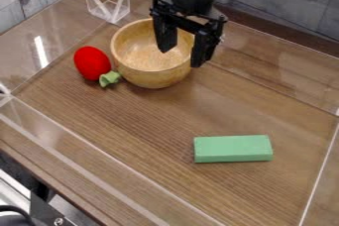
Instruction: Remove the green stick from the brown bowl and put it on the table
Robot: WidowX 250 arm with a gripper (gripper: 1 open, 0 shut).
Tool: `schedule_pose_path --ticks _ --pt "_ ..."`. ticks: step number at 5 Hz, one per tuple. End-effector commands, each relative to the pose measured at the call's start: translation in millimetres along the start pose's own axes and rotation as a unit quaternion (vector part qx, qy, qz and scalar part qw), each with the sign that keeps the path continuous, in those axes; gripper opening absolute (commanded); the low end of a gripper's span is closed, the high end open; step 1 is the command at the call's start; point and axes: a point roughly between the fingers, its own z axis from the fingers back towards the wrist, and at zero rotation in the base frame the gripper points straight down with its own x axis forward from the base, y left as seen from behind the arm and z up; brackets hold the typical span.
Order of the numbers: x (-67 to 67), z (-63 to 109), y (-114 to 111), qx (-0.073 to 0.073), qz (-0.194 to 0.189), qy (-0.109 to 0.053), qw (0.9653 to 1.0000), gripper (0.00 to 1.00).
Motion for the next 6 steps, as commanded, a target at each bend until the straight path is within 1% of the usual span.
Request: schedule_pose_path --ticks 1,2,3,5,6 --pt "12.0 34.7 -12.4 0.011 0.001 -0.055 0.9984 1.00" --pt "13.3 43.0 -18.1 0.016 -0.003 -0.070 0.9974 1.00" --pt "13.6 45.7 -13.2 0.017 0.001 -0.077 0.9969 1.00" --pt "14.9 32.6 -1.0 0.015 0.039 -0.086 0.9954 1.00" --pt "10.4 32.6 6.5 0.018 0.026 -0.088 0.9956 1.00"
